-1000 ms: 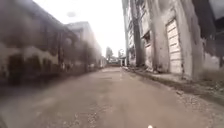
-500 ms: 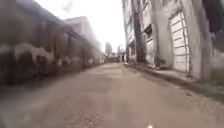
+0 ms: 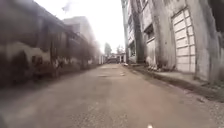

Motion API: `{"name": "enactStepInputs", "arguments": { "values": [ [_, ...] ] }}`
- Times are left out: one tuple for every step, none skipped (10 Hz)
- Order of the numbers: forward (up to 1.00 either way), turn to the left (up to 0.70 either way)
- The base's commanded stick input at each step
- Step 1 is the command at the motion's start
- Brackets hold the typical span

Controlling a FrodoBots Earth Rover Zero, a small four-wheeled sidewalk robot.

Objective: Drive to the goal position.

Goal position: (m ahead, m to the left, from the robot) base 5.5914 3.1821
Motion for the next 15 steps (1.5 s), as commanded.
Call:
{"name": "enactStepInputs", "arguments": {
  "values": [
    [0.50,0.00],
    [0.50,0.00],
    [0.50,0.00],
    [0.50,0.00],
    [0.50,0.00],
    [0.50,0.00],
    [0.50,0.00],
    [0.50,0.00],
    [0.50,0.00],
    [0.50,0.00],
    [0.50,0.00],
    [0.50,0.00],
    [0.50,0.00],
    [0.50,0.00],
    [0.50,0.00]
  ]
}}
